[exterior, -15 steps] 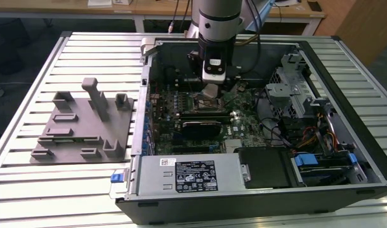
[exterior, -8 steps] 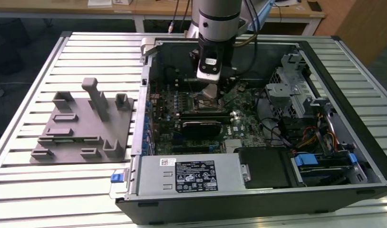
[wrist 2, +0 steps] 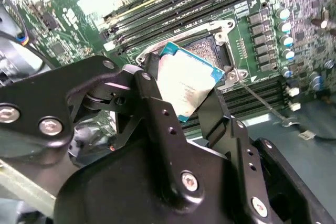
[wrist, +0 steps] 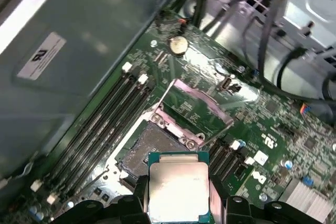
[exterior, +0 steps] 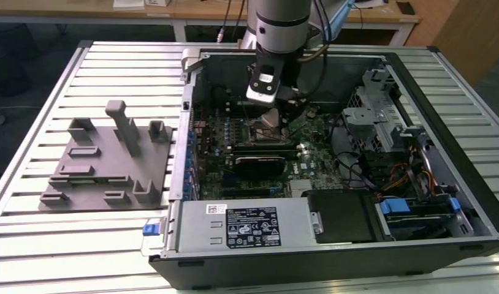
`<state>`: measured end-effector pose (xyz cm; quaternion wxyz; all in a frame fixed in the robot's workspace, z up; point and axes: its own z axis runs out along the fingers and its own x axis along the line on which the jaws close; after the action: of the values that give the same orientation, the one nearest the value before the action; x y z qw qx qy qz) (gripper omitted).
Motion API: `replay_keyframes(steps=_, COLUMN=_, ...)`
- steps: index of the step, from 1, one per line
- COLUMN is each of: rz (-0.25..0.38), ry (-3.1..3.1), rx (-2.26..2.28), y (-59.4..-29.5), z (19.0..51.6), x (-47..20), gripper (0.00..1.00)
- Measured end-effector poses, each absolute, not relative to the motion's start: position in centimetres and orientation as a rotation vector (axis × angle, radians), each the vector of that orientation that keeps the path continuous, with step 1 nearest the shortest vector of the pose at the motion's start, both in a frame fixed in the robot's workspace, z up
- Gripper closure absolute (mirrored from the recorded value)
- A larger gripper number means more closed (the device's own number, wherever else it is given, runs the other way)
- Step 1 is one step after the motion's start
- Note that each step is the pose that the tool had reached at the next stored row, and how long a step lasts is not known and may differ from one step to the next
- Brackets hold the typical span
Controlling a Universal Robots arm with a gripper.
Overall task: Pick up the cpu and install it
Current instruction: 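Place the cpu into insertion slot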
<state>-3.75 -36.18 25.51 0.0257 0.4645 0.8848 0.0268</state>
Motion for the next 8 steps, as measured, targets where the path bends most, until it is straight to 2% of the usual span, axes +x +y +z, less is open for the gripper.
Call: replay_keyframes(steps=8, rz=0.076, ry=2.612, rx=1.642, y=-36.19, z=25.49, x=-3.75, gripper=0.46)
